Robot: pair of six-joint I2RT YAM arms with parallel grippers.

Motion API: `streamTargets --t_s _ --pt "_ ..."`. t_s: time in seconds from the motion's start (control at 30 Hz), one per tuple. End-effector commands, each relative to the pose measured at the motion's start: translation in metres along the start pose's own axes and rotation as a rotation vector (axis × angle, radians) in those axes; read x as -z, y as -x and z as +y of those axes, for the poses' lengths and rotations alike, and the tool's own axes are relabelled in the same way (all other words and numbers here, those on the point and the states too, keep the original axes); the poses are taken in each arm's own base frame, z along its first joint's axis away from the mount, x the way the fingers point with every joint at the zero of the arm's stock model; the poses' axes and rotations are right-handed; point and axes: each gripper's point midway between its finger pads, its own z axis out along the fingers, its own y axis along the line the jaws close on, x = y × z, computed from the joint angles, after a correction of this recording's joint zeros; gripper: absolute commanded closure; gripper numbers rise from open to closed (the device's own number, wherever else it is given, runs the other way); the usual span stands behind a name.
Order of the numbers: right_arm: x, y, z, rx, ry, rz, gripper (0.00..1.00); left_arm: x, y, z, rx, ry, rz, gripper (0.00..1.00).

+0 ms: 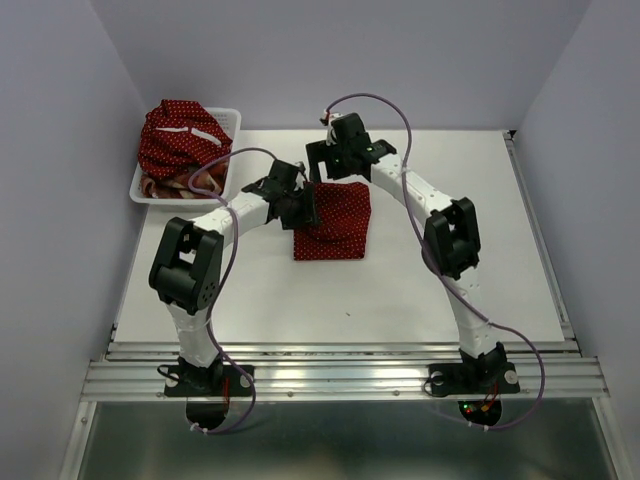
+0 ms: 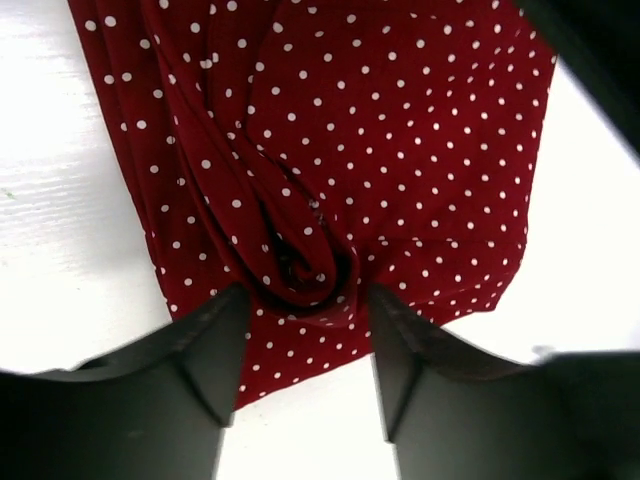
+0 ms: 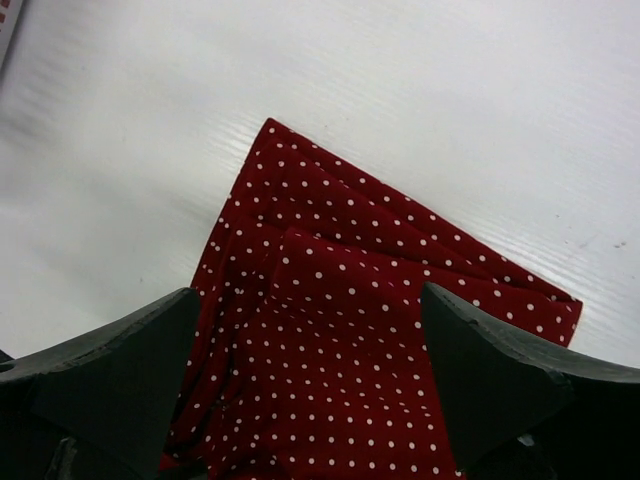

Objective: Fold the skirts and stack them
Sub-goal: Fold the skirt

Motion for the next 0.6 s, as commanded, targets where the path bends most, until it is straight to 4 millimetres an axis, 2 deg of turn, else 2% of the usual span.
streamTargets --t_s 0.0,0.03,0.13,0.23,0.27,0.3,0.4,0.43,0.57 --pt "-0.002 0.026 0.02 0.057 0.115 -0.078 0.04 0.0 -0.008 0.007 -0.007 0.024 0.004 0.47" --pt "-0.01 0.019 0.017 0.076 0.11 -0.063 0.05 0.0 -0.009 0.009 -0.002 0.034 0.002 0.57" --pt "-0.02 0.01 0.012 0.125 0.105 -0.045 0.08 -0.003 -0.014 0.013 0.005 0.04 0.016 0.71" --pt "-0.034 -0.001 0.016 0.215 0.091 -0.034 0.13 -0.009 -0.023 0.018 0.024 0.048 0.039 0.92" --pt "-0.042 -0.007 0.011 0.228 0.073 -0.024 0.13 -0.011 -0.024 0.019 0.027 0.05 0.042 0.97" --pt "-0.044 -0.005 0.015 0.244 0.065 -0.032 0.14 -0.013 -0.027 0.021 0.031 0.055 0.05 1.0" --pt "-0.052 -0.007 0.009 0.263 0.015 -0.035 0.23 -0.013 -0.029 0.024 0.039 0.062 0.051 1.0" --pt "-0.056 -0.007 0.008 0.26 0.008 -0.041 0.29 -0.012 -0.03 0.025 0.039 0.065 0.049 1.0" --pt "-0.061 -0.007 0.009 0.242 0.012 -0.062 0.39 -0.011 -0.032 0.027 0.046 0.072 0.049 1.0"
